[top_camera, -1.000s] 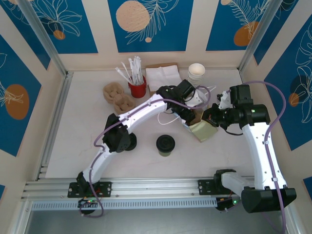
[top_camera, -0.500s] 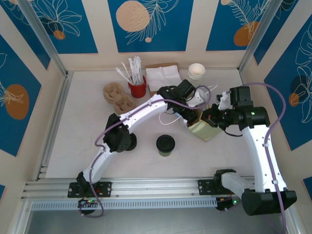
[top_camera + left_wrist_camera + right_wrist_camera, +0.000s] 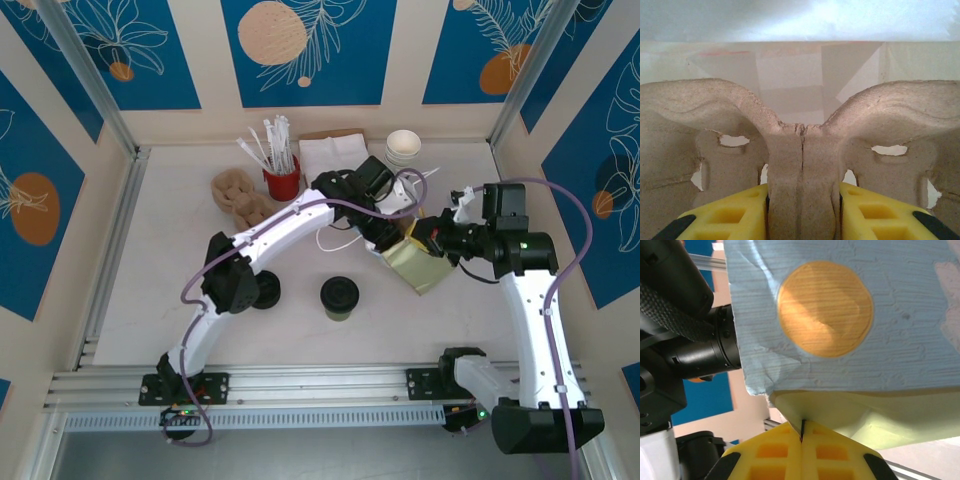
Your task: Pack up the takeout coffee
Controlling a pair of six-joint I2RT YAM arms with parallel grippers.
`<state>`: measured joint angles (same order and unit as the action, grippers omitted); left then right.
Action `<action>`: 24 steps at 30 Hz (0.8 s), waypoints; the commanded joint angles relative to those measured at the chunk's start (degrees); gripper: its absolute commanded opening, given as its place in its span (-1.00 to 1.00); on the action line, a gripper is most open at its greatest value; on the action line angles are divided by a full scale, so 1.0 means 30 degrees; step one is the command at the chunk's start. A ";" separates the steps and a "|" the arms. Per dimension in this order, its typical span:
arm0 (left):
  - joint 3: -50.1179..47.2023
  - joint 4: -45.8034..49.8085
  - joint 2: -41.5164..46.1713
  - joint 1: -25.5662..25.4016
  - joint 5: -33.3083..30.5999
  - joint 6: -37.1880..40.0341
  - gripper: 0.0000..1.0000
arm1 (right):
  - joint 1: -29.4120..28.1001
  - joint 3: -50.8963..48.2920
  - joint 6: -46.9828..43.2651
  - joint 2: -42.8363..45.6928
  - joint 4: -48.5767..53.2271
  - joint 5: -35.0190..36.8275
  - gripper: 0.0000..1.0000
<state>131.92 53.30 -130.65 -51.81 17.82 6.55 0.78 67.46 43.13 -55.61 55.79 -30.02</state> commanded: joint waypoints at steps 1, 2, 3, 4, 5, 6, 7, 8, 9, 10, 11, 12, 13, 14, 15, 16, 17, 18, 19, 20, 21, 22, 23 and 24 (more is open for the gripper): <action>0.0119 0.1326 0.0765 0.0186 -0.0197 0.0660 -0.30 | 0.0572 -0.0798 0.1426 0.0695 -0.1350 -0.2185 -1.00; 0.0091 0.1400 0.0802 0.0191 -0.0200 0.0656 -0.30 | 0.0823 -0.1080 0.1645 0.0865 -0.1569 -0.2425 -1.00; 0.0090 0.1466 0.0806 0.0190 -0.0121 0.0685 -0.30 | 0.0988 -0.1377 0.1852 0.1030 -0.1735 -0.2497 -1.00; 0.0094 0.1482 0.0813 0.0191 -0.0020 0.0682 -0.29 | 0.1177 -0.1621 0.2026 0.1226 -0.1926 -0.2622 -1.00; 0.0097 0.1459 0.0792 0.0181 0.0084 0.0678 -0.29 | 0.1311 -0.1912 0.2210 0.1414 -0.2191 -0.2759 -1.00; 0.0118 0.1467 0.0722 0.0190 0.0198 0.0689 -0.28 | 0.1409 -0.2124 0.2342 0.1556 -0.2377 -0.2874 -1.00; 0.0119 0.1467 0.0660 0.0191 0.0221 0.0663 -0.28 | 0.1480 -0.2224 0.2400 0.1631 -0.2423 -0.2941 -1.00; 0.0119 0.1430 0.0604 0.0176 0.0243 0.0632 -0.28 | 0.1553 -0.2300 0.2387 0.1688 -0.2402 -0.3028 -1.00; 0.0133 0.1396 0.0498 0.0190 0.0320 0.0576 -0.27 | 0.1601 -0.2316 0.2305 0.1704 -0.2343 -0.3067 -1.00; 0.0148 0.1318 0.0419 0.0196 0.0423 0.0514 -0.26 | 0.1653 -0.2302 0.2221 0.1693 -0.2214 -0.3056 -1.00; 0.0178 0.1183 0.0349 0.0190 0.0605 0.0414 -0.24 | 0.1725 -0.2302 0.2118 0.1707 -0.2134 -0.3054 -1.00; 0.0178 0.1002 0.0258 0.0191 0.0796 0.0301 -0.20 | 0.1805 -0.2302 0.2061 0.1675 -0.2052 -0.3088 -1.00; 0.0180 0.0852 0.0245 0.0191 0.0995 0.0230 -0.18 | 0.1871 -0.2329 0.2000 0.1665 -0.1995 -0.3126 -1.00; 0.0204 0.0698 0.0153 0.0191 0.1128 0.0122 -0.15 | 0.1930 -0.2331 0.1941 0.1663 -0.1957 -0.3165 -1.00; 0.0308 0.0662 0.0112 0.0187 0.1176 0.0070 -0.10 | 0.1993 -0.2358 0.1873 0.1673 -0.1881 -0.3177 -1.00; 0.0455 0.0704 0.0094 0.0187 0.1145 0.0046 -0.07 | 0.2048 -0.2362 0.1810 0.1667 -0.1818 -0.3206 -1.00; 0.0571 0.0720 0.0131 0.0184 0.1105 0.0016 -0.01 | 0.2142 -0.2360 0.1768 0.1667 -0.1762 -0.3170 -1.00; 0.0660 0.0713 0.0231 0.0190 0.1066 0.0000 0.07 | 0.2187 -0.2360 0.1687 0.1664 -0.1724 -0.3176 -1.00; 0.0668 0.0673 0.0391 0.0191 0.1075 -0.0013 0.13 | 0.2252 -0.2360 0.1651 0.1636 -0.1670 -0.3190 -1.00; 0.0705 0.0608 0.0611 0.0187 0.1046 -0.0028 0.22 | 0.2317 -0.2362 0.1564 0.1615 -0.1604 -0.3175 -1.00; 0.0690 0.0553 0.0886 0.0191 0.0935 -0.0071 0.30 | 0.2374 -0.2360 0.1530 0.1630 -0.1576 -0.3148 -1.00; 0.0690 0.0494 0.1149 0.0176 0.0811 -0.0101 0.36 | 0.2405 -0.2389 0.1479 0.1621 -0.1532 -0.3118 -1.00; 0.0705 0.0471 0.1486 0.0187 0.0684 -0.0131 0.42 | 0.2462 -0.2415 0.1458 0.1623 -0.1494 -0.3114 -1.00; 0.0701 0.0435 0.1826 0.0191 0.0579 -0.0188 0.47 | 0.2517 -0.2455 0.1449 0.1612 -0.1493 -0.3090 -1.00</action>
<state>132.00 54.94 -130.21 -51.59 19.42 6.13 7.79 60.97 48.36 -51.18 50.22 -37.10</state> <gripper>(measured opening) 0.718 0.050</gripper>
